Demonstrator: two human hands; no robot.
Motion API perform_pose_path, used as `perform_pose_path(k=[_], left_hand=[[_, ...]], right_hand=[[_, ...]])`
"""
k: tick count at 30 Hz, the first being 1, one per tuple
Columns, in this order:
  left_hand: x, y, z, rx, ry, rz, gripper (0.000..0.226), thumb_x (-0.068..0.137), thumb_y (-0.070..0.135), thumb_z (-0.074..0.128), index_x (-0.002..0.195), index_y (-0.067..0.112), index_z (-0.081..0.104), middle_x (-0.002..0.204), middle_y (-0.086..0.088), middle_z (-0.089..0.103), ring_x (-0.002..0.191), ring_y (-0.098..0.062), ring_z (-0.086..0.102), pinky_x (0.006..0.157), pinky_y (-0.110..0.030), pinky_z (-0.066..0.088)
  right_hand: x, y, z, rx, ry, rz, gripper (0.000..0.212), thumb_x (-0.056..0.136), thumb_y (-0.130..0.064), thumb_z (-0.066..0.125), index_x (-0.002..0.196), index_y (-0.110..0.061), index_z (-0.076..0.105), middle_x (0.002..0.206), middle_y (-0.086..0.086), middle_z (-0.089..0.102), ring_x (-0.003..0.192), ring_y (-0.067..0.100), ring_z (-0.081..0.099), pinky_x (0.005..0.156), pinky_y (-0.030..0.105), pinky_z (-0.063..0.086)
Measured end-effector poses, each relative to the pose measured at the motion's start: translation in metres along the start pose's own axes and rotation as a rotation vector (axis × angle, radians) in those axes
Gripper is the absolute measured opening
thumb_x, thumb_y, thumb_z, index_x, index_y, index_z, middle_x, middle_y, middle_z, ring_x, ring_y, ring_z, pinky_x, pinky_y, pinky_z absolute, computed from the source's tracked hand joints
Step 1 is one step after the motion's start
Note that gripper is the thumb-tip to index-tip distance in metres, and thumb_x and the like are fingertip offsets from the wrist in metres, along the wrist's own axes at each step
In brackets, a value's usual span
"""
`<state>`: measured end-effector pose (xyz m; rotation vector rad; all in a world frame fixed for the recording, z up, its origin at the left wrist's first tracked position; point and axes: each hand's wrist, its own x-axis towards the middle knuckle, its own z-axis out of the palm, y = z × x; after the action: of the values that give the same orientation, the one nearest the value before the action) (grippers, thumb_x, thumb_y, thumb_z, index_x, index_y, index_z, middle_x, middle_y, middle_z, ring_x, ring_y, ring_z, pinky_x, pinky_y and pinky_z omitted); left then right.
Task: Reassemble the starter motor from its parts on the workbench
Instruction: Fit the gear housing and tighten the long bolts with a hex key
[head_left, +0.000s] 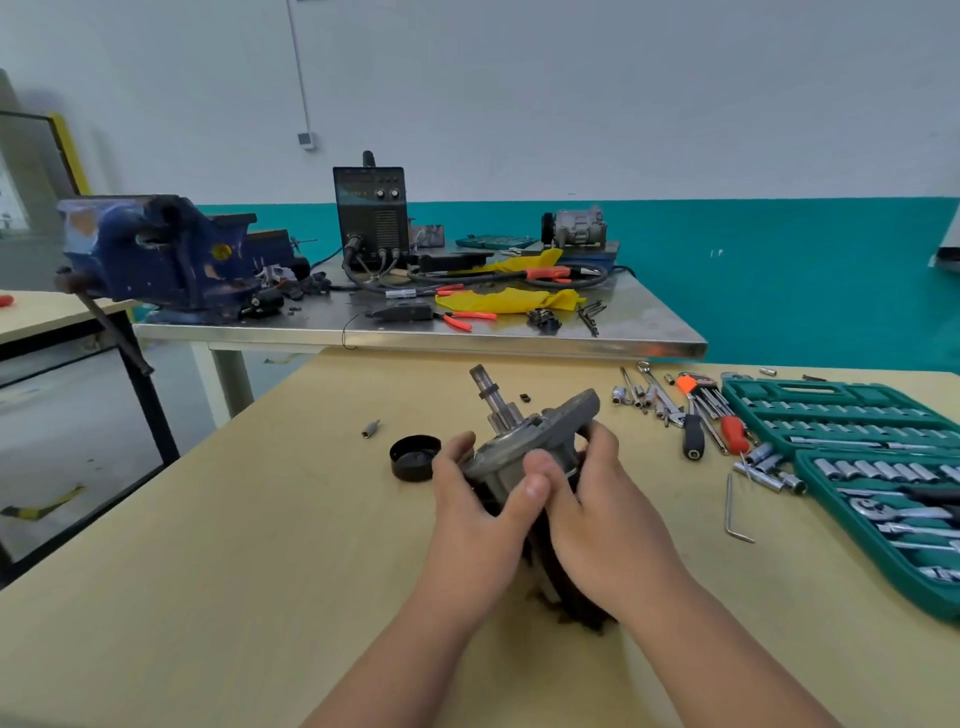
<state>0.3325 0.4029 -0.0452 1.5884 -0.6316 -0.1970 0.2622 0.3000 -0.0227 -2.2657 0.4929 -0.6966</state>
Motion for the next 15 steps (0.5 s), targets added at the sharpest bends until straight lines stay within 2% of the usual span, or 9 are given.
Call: perform_pose_path(k=[2,4,6,8,9,11,13,14,15], left_hand=[[0.010,0.001,-0.001,-0.101,-0.003,0.026,0.104,0.037,0.084,0.070,0.124,0.039,0.034,0.119,0.013,0.056,0.095,0.014,0.060,0.069,-0.002,0.045],[0.017,-0.001,-0.002,-0.129,-0.026,0.033,0.093,0.040,0.073,0.077,0.120,0.041,0.041,0.119,0.010,0.058,0.094,0.011,0.062,0.070,-0.005,0.047],[0.024,-0.005,-0.004,-0.117,-0.047,0.044,0.084,0.046,0.065,0.077,0.120,0.045,0.044,0.123,0.008,0.059,0.098,0.005,0.064,0.074,-0.009,0.050],[0.031,-0.009,-0.005,-0.122,-0.067,0.046,0.086,0.048,0.065,0.077,0.125,0.047,0.043,0.128,0.010,0.057,0.103,0.004,0.062,0.077,-0.010,0.050],[0.033,-0.010,-0.005,-0.129,-0.082,0.040,0.091,0.048,0.065,0.076,0.130,0.047,0.041,0.130,0.012,0.055,0.105,0.006,0.061,0.076,-0.008,0.049],[0.036,-0.010,-0.005,-0.125,-0.111,0.006,0.107,0.048,0.070,0.073,0.143,0.045,0.030,0.136,0.015,0.050,0.113,0.006,0.056,0.079,-0.007,0.046],[0.037,-0.009,-0.003,-0.122,-0.102,-0.036,0.119,0.050,0.076,0.068,0.151,0.039,0.019,0.143,0.012,0.045,0.123,0.000,0.050,0.093,-0.016,0.041],[0.036,-0.008,-0.003,-0.108,-0.070,-0.052,0.118,0.053,0.079,0.065,0.152,0.037,0.018,0.143,0.013,0.043,0.120,0.004,0.049,0.093,-0.016,0.040],[0.032,-0.007,-0.002,-0.083,-0.030,-0.058,0.110,0.060,0.079,0.064,0.151,0.037,0.021,0.140,0.017,0.043,0.111,0.011,0.050,0.087,-0.010,0.039]], right_hand=[[0.006,0.007,-0.004,0.165,0.042,0.061,0.082,0.064,-0.087,0.014,0.126,-0.035,0.028,0.107,-0.017,0.058,0.091,0.002,0.058,0.069,0.026,0.045],[0.017,0.015,-0.009,0.364,0.101,0.147,0.069,0.077,-0.078,0.019,0.124,-0.031,0.036,0.100,-0.016,0.057,0.089,-0.002,0.055,0.067,0.022,0.039],[0.029,0.018,-0.013,0.411,0.127,0.159,0.054,0.086,-0.074,0.023,0.119,-0.036,0.041,0.099,-0.014,0.055,0.091,0.001,0.055,0.067,0.021,0.038],[0.038,0.015,-0.012,0.465,0.164,0.139,0.046,0.081,-0.079,0.032,0.105,-0.044,0.049,0.095,-0.018,0.058,0.088,0.002,0.057,0.069,0.022,0.039],[0.041,0.013,-0.011,0.530,0.190,0.141,0.045,0.074,-0.077,0.038,0.099,-0.043,0.055,0.089,-0.020,0.062,0.084,0.001,0.059,0.069,0.023,0.041],[0.047,0.011,-0.004,0.705,0.240,0.184,0.054,0.065,-0.073,0.048,0.092,-0.031,0.066,0.086,-0.017,0.069,0.080,0.003,0.066,0.070,0.031,0.049],[0.049,0.006,0.004,0.860,0.293,0.244,0.059,0.062,-0.071,0.055,0.089,-0.020,0.068,0.087,-0.002,0.074,0.078,0.018,0.072,0.068,0.039,0.057],[0.049,0.004,0.008,0.880,0.337,0.260,0.057,0.062,-0.071,0.055,0.086,-0.021,0.068,0.083,0.001,0.074,0.075,0.023,0.072,0.066,0.040,0.058],[0.049,0.001,0.011,0.866,0.395,0.267,0.052,0.063,-0.071,0.054,0.081,-0.024,0.067,0.077,0.001,0.073,0.072,0.025,0.071,0.064,0.041,0.058]])
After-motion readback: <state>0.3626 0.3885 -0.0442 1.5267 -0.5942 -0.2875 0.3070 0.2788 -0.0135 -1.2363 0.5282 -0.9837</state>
